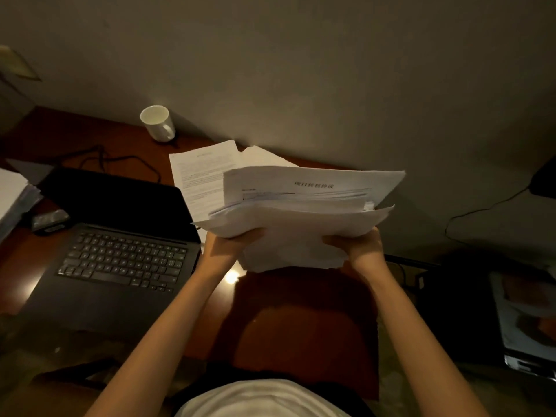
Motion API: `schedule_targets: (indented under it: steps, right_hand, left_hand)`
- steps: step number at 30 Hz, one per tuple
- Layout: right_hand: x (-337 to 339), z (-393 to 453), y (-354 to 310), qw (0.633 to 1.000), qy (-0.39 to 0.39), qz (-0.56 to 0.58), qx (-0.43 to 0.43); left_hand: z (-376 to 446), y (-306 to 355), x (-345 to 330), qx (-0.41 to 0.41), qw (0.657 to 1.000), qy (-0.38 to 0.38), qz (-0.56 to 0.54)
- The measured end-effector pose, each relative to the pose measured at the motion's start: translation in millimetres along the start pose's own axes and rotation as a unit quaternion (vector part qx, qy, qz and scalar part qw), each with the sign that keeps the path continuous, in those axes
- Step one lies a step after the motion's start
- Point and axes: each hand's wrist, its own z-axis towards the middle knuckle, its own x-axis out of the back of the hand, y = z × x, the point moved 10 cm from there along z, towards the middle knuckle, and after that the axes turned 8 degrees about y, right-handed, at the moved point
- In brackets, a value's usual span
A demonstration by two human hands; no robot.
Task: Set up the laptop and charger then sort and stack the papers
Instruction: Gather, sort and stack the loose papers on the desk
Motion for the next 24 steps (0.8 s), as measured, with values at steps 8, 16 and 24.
schedule_targets:
  steps: [8, 16, 24]
  right_hand:
    - [8.6, -29.6, 38.2, 0.996, -0.045, -0.078, -0.029]
    - [2.9, -25.5, 39.8, 0.995, -0.072, -0.071, 0.004]
    - [-0.3, -24.5, 57.2, 0.995, -0.077, -0.059, -0.02]
  left_hand:
    - [-13.3, 26.1, -11.0, -0.081, 0.988, -0.101, -0.079]
    - [-8.6, 16.0, 5.4, -0.075, 0.99, -0.04, -0.112]
    - [-8.9, 9.6, -1.2, -0.062, 0.986, 0.004, -0.157]
